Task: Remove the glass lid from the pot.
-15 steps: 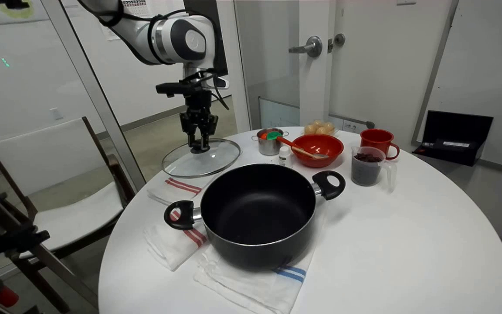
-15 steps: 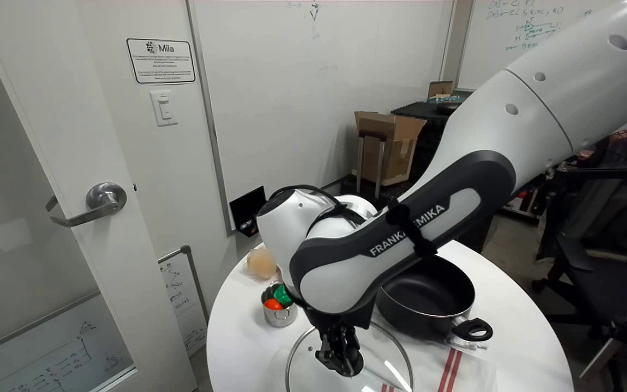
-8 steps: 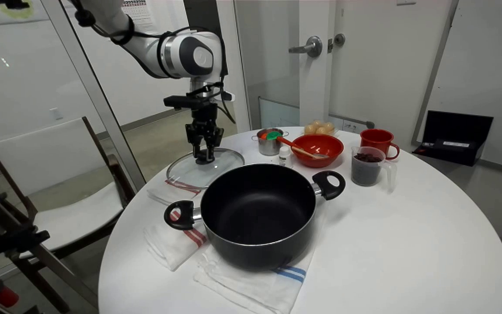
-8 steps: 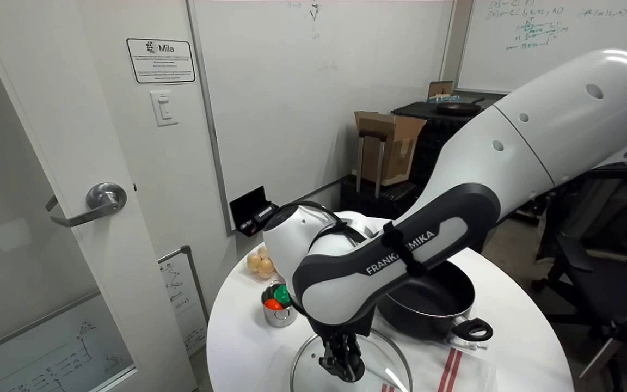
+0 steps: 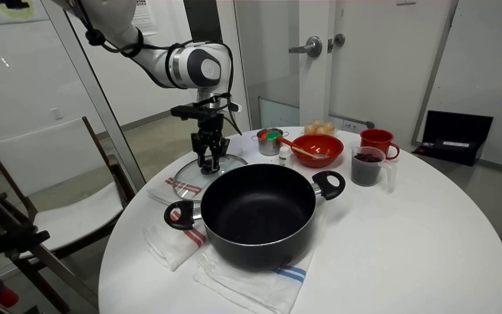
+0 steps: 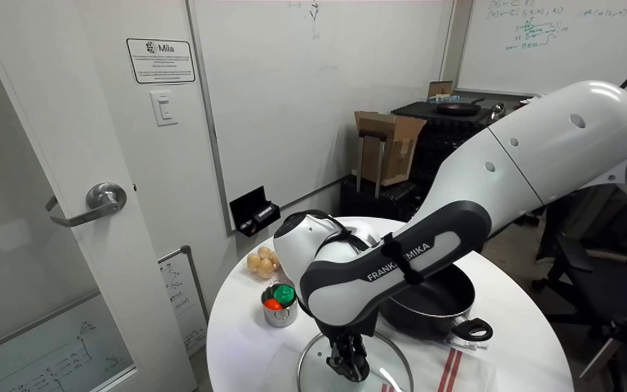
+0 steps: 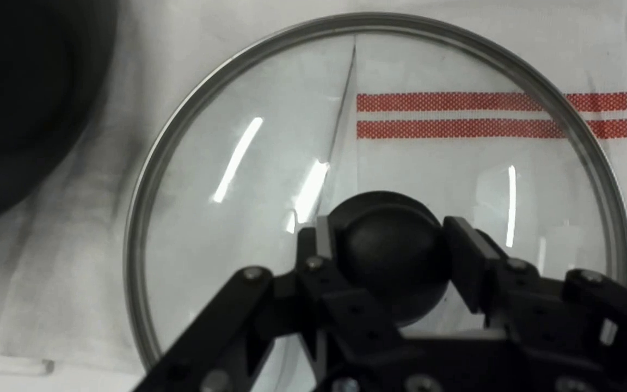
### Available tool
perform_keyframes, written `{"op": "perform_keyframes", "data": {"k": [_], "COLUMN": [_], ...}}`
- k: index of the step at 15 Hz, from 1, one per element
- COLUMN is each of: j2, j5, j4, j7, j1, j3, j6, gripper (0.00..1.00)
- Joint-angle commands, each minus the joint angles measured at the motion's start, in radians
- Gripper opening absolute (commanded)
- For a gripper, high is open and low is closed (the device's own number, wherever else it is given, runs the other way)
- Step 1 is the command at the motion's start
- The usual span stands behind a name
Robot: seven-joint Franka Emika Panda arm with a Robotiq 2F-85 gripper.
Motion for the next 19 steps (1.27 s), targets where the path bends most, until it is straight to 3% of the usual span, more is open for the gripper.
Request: {"op": "perform_keyframes", "data": {"k": [1, 3, 4, 12, 19], "j2": [-0.001, -0.003, -0.004, -0.088, -0.246], "j5": [0.019, 0.019, 0.019, 0.014, 0.004], "j4": [0.048, 0.064, 0.071, 0.005, -0.167], "j7": [-0.026, -0.028, -0.028, -0.016, -0.011], "j1": [-0.003, -0.002, 0.000, -0.016, -0.032], "j3": [0.003, 0.003, 0.003, 0.022, 0.016], "j6": [-0.046, -0.053, -0.058, -0.048, -0.016], "gripper": [0.84, 0.98, 0.99, 1.00, 1.00]}}
